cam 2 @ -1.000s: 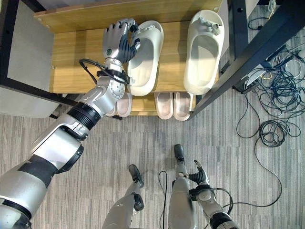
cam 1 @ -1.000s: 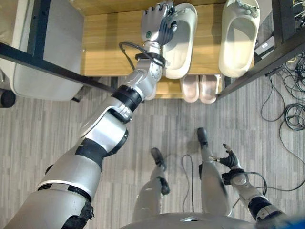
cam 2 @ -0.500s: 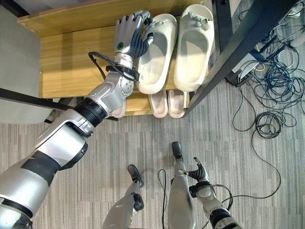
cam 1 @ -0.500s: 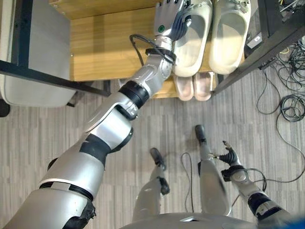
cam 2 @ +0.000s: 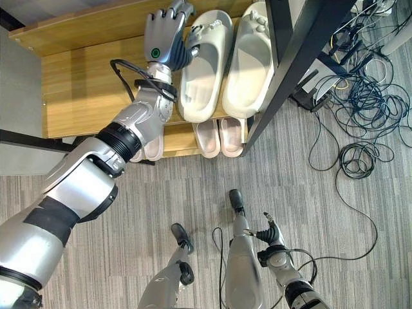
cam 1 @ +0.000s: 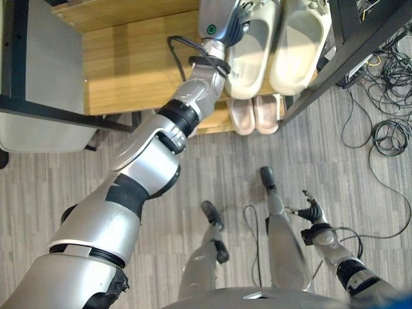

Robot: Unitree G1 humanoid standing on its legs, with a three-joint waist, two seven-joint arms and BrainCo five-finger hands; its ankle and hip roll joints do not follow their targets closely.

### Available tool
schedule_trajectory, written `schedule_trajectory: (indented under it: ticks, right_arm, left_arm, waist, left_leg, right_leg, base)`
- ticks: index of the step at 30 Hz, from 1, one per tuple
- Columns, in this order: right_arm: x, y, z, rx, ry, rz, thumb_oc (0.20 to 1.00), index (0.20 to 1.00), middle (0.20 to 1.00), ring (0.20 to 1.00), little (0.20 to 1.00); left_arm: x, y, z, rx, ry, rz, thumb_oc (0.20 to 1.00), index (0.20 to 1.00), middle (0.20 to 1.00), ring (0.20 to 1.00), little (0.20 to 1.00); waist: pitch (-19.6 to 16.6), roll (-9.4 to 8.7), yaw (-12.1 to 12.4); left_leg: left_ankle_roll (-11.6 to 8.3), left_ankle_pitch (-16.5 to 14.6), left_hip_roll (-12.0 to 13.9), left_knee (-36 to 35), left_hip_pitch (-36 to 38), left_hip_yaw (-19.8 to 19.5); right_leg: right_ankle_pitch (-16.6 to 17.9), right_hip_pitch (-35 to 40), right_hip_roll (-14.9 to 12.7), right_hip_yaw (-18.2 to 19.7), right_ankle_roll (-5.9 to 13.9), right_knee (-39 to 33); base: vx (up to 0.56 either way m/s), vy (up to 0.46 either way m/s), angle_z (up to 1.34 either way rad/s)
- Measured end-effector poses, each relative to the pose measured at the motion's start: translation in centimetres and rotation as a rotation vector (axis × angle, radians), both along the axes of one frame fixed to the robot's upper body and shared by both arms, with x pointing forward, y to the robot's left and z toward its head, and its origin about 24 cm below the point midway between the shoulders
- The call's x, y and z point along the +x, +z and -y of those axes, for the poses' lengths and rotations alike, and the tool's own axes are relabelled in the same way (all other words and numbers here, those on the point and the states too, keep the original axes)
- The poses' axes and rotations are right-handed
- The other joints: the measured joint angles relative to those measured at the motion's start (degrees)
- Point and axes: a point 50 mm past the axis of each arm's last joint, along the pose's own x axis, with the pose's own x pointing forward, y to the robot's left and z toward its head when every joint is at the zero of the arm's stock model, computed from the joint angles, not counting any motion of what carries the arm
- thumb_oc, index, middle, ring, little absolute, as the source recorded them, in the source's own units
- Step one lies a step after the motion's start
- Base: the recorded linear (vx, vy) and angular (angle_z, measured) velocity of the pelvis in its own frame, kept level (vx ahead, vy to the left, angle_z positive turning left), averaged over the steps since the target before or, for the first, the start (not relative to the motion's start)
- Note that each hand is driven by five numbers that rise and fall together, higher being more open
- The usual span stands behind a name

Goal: Arrange the slippers neatly on the shoe rack.

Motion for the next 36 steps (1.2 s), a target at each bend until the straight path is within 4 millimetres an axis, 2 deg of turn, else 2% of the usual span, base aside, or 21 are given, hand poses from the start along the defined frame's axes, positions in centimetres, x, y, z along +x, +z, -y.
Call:
schedule_trajectory:
  ticks: [3, 5, 7, 8, 9, 11, 12, 14, 15, 17, 19, 20, 21, 25, 28, 30, 31, 32, 33, 36]
  right_arm:
    - [0.0, 0.0, 0.0, 0.005, -0.006, -0.001, 1.000, 1.000, 1.000, 1.000, 1.000]
    - [-0.1, -0.1, -0.1, 0.009, -0.007, -0.005, 1.000, 1.000, 1.000, 1.000, 1.000]
    - [-0.2, -0.3, -0.2, 0.011, -0.014, -0.015, 1.000, 1.000, 1.000, 1.000, 1.000]
    - [-0.7, -0.8, -0.3, 0.019, -0.033, -0.043, 1.000, 1.000, 1.000, 1.000, 1.000]
    - [-1.8, -1.7, -0.5, 0.029, -0.054, -0.087, 1.000, 1.000, 1.000, 1.000, 1.000]
    - [-3.2, -2.6, -0.3, 0.045, -0.112, -0.144, 1.000, 1.000, 1.000, 1.000, 1.000]
    - [-3.1, -2.6, 0.0, 0.051, -0.140, -0.142, 1.000, 1.000, 1.000, 1.000, 1.000]
    - [-4.6, -3.1, 1.2, 0.046, -0.216, -0.177, 1.000, 1.000, 1.000, 1.000, 1.000]
    - [-5.5, -3.4, 1.7, 0.036, -0.237, -0.208, 1.000, 1.000, 1.000, 1.000, 1.000]
    - [-5.8, -3.6, 2.0, 0.029, -0.250, -0.224, 1.000, 1.000, 1.000, 1.000, 1.000]
    - [-5.7, -3.8, 1.2, 0.048, -0.244, -0.229, 1.000, 1.000, 1.000, 1.000, 1.000]
    - [-6.4, -4.4, 0.4, 0.067, -0.250, -0.264, 1.000, 1.000, 1.000, 1.000, 1.000]
    - [-7.8, -5.0, 0.1, 0.079, -0.270, -0.307, 1.000, 1.000, 1.000, 1.000, 1.000]
    - [-11.1, -6.1, 0.7, 0.081, -0.324, -0.403, 1.000, 1.000, 1.000, 1.000, 1.000]
    - [-13.5, -6.7, 0.8, 0.098, -0.362, -0.474, 1.000, 1.000, 1.000, 1.000, 1.000]
    - [-16.3, -7.6, 0.5, 0.124, -0.379, -0.593, 1.000, 1.000, 1.000, 1.000, 1.000]
    - [-17.0, -7.7, 0.6, 0.128, -0.388, -0.621, 1.000, 1.000, 1.000, 1.000, 1.000]
    - [-17.5, -7.8, 0.7, 0.140, -0.393, -0.649, 1.000, 1.000, 1.000, 1.000, 1.000]
    - [-17.5, -7.8, 0.6, 0.160, -0.392, -0.650, 1.000, 1.000, 1.000, 1.000, 1.000]
    - [-17.6, -7.8, 0.5, 0.181, -0.383, -0.652, 1.000, 1.000, 1.000, 1.000, 1.000]
  left_arm:
    - [0.2, -0.3, -0.4, -0.064, -0.011, -0.029, 1.000, 1.000, 1.000, 1.000, 1.000]
    - [0.1, -1.4, -1.2, -0.210, -0.059, -0.079, 1.000, 1.000, 1.000, 1.000, 1.000]
    - [0.0, -2.3, -1.4, -0.276, -0.085, -0.106, 1.000, 1.000, 1.000, 1.000, 1.000]
    - [-0.2, -3.8, -1.7, -0.311, -0.106, -0.134, 1.000, 1.000, 1.000, 1.000, 1.000]
    - [-0.7, -6.4, -1.9, -0.371, -0.138, -0.189, 1.000, 1.000, 1.000, 1.000, 1.000]
    - [-2.4, -11.0, -3.2, -0.447, -0.173, -0.260, 1.000, 1.000, 1.000, 1.000, 1.000]
    - [-3.6, -14.0, -4.3, -0.502, -0.167, -0.320, 1.000, 1.000, 1.000, 1.000, 1.000]
    - [-6.6, -20.2, -5.9, -0.565, -0.125, -0.480, 1.000, 1.000, 1.000, 1.000, 1.000]
    - [-7.5, -22.0, -6.2, -0.563, -0.109, -0.533, 1.000, 1.000, 1.000, 1.000, 1.000]
    - [-8.1, -23.1, -6.7, -0.551, -0.111, -0.585, 1.000, 1.000, 1.000, 1.000, 1.000]
    - [-8.1, -23.0, -7.2, -0.530, -0.124, -0.594, 1.000, 1.000, 1.000, 1.000, 1.000]
    - [-8.7, -23.5, -7.1, -0.543, -0.172, -0.627, 1.000, 1.000, 1.000, 1.000, 1.000]
    - [-10.5, -24.7, -6.7, -0.572, -0.237, -0.688, 1.000, 1.000, 1.000, 1.000, 1.000]
    - [-14.1, -28.4, -6.4, -0.684, -0.338, -0.915, 1.000, 1.000, 1.000, 1.000, 1.000]
    - [-17.9, -31.3, -6.2, -0.915, -0.442, -1.142, 1.000, 1.000, 1.000, 1.000, 1.000]
    - [-21.1, -33.9, -6.4, -1.128, -0.531, -1.370, 1.000, 1.000, 1.000, 1.000, 1.000]
    - [-22.2, -34.9, -6.6, -1.159, -0.526, -1.433, 1.000, 1.000, 1.000, 1.000, 1.000]
    - [-24.2, -37.4, -7.7, -1.193, -0.435, -1.554, 1.000, 1.000, 1.000, 1.000, 1.000]
    - [-26.4, -40.3, -9.7, -1.255, -0.239, -1.636, 1.000, 1.000, 1.000, 1.000, 1.000]
    - [-30.7, -44.0, -13.4, -1.329, 0.135, -1.716, 1.000, 1.000, 1.000, 1.000, 1.000]
  waist:
    - [-0.3, -0.25, 0.2]
    - [-0.7, -0.63, 0.4]
    - [-0.9, -0.70, 0.6]
    - [-2.0, -0.82, 1.0]
    - [-4.1, -0.86, 2.1]
    - [-5.5, -0.47, 4.1]
    - [-5.9, -0.22, 4.7]
    - [-6.4, -0.09, 6.3]
    - [-7.8, -0.44, 7.3]
    - [-8.8, -1.70, 9.0]
    - [-9.7, -3.17, 9.1]
    - [-10.6, -3.82, 8.9]
    - [-10.7, -4.10, 8.8]
    - [-12.1, -4.53, 9.9]
    - [-14.7, -5.06, 10.0]
    - [-16.4, -5.71, 10.1]
    - [-16.9, -6.09, 10.1]
    - [-17.5, -6.07, 11.0]
    - [-17.6, -6.17, 11.3]
    - [-17.6, -6.68, 11.6]
  left_leg:
    - [0.00, 0.0, 0.0, 0.0, 0.4, -0.1]
    - [0.00, 0.0, 0.0, 0.0, 1.4, -0.5]
    - [0.04, 0.1, 0.0, 0.0, 2.1, -1.3]
    - [0.05, 0.1, 0.0, 0.0, 2.5, -1.7]
    - [0.05, 0.1, 0.0, -0.1, 3.0, -2.3]
    - [0.15, -0.1, -0.1, -0.3, 5.0, -3.3]
    - [0.05, -0.4, -0.1, -0.3, 6.4, -3.8]
    - [-0.09, -1.0, 0.2, -0.2, 10.8, -5.3]
    - [-0.14, -1.3, 0.2, -0.3, 10.9, -6.2]
    - [-0.01, -1.1, -0.1, 0.0, 11.1, -7.5]
    - [0.16, -1.0, -0.5, 0.0, 11.1, -7.5]
    - [0.33, -1.0, -1.0, 0.0, 12.1, -7.9]
    - [0.25, -1.5, -1.1, 0.0, 14.6, -8.0]
    - [0.16, -2.4, -0.8, -0.3, 18.5, -9.3]
    - [0.24, -2.8, -0.8, -0.3, 20.2, -10.0]
    - [0.08, -3.2, -0.9, -0.3, 21.6, -11.5]
    - [0.08, -3.3, -0.8, -0.3, 21.8, -11.6]
    - [0.07, -3.3, -0.6, -0.3, 21.7, -11.7]
    - [0.07, -3.3, -0.4, -0.3, 21.7, -11.8]
    - [0.01, -3.2, -0.2, -0.3, 21.8, -12.4]
  right_leg:
    - [0.0, 0.0, 0.0, -0.1, -0.01, 0.9]
    - [0.0, 1.3, -0.1, -0.5, -0.01, 1.0]
    - [-0.2, 2.4, -0.3, -1.2, 0.01, 1.0]
    - [-0.5, 3.0, -0.5, -1.5, 0.07, 1.1]
    - [-1.0, 3.7, -0.6, -2.0, 0.37, 1.3]
    - [-1.9, 6.5, -0.8, -3.1, 0.48, 1.3]
    - [-2.3, 8.2, -0.8, -3.7, 0.56, 1.3]
    - [-3.2, 13.7, -0.8, -5.4, 0.11, 0.9]
    - [-4.1, 14.4, -0.9, -6.1, 0.40, 0.9]
    - [-4.2, 15.4, -1.4, -7.0, 0.49, 0.9]
    - [-3.9, 15.8, -2.0, -7.4, 0.83, 0.7]
    - [-3.4, 17.4, -2.5, -8.1, 1.07, -0.4]
    - [-3.7, 20.0, -2.4, -8.5, 1.03, -0.4]
    - [-5.4, 24.6, -2.4, -9.6, 1.36, -0.4]
    - [-5.8, 27.0, -2.6, -10.5, 1.38, -0.5]
    - [-6.2, 29.3, -2.7, -12.2, 1.43, -0.7]
    - [-6.4, 29.6, -2.7, -12.2, 1.52, -0.7]
    - [-6.6, 29.6, -2.7, -12.2, 1.31, -0.7]
    - [-6.6, 29.7, -2.6, -12.2, 1.33, -0.7]
    - [-6.6, 30.2, -2.4, -12.6, 1.33, -0.7]
  base:
    - [0.00, 0.000, 0.00]
    - [-0.01, 0.027, 0.08]
    - [-0.01, 0.023, 0.16]
    - [-0.01, 0.045, 0.21]
    - [0.00, 0.056, 0.24]
    - [0.04, 0.065, 0.23]
    - [0.06, 0.050, 0.16]
    - [0.02, 0.025, 0.35]
    - [0.00, 0.016, 0.55]
    - [-0.01, 0.009, 0.36]
    - [-0.02, 0.010, 0.10]
    - [-0.02, 0.022, 0.07]
    - [-0.01, 0.030, 0.08]
    - [0.00, 0.029, 0.15]
    - [-0.05, 0.042, 0.16]
    - [-0.11, 0.080, 0.32]
    - [-0.07, 0.073, 0.13]
    - [-0.06, 0.081, -0.01]
    - [-0.04, 0.078, -0.02]
    - [-0.02, 0.049, 0.08]
